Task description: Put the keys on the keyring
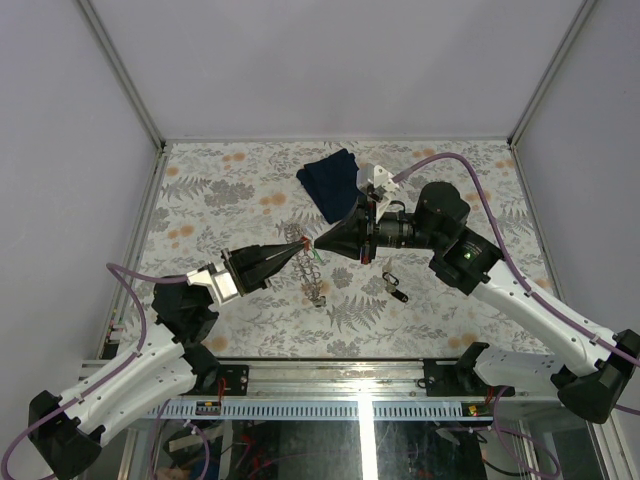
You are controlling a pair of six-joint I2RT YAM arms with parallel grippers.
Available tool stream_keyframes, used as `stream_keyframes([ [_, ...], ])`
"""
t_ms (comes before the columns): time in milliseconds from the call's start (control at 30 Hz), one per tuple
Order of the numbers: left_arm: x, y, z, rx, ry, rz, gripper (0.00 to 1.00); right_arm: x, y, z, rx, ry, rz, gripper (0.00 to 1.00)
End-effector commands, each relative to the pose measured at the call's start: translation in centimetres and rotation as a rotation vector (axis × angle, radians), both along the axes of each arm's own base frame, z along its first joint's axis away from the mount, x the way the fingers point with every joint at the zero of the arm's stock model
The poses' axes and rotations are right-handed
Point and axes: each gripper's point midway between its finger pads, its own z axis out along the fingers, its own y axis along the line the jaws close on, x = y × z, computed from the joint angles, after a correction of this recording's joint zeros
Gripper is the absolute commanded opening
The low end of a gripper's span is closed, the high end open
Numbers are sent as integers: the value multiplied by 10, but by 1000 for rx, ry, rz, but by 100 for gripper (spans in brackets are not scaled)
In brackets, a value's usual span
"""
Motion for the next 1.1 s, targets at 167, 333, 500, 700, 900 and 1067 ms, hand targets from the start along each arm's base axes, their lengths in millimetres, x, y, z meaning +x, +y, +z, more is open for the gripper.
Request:
stream_keyframes([
  [167, -13, 9, 32, -76, -100, -4, 0, 10, -1, 14, 31, -35, -61, 0],
  [333, -13, 8, 32, -73, -103, -9, 0, 10, 0, 14, 29, -29, -60, 0],
  [500, -14, 7, 32, -72, -105, -15, 0, 10, 2, 10, 15, -18, -50, 0],
  [700, -14, 7, 32, -70, -106, -16, 0, 9, 4, 4, -5, 0, -33, 0],
  [900, -14, 7, 32, -70, -108, -15, 0, 9, 5, 2, -16, 1, -26, 8],
  [1067, -15, 6, 32, -71, -107, -20, 0, 10, -3, 13, 3, -72, -61, 24],
])
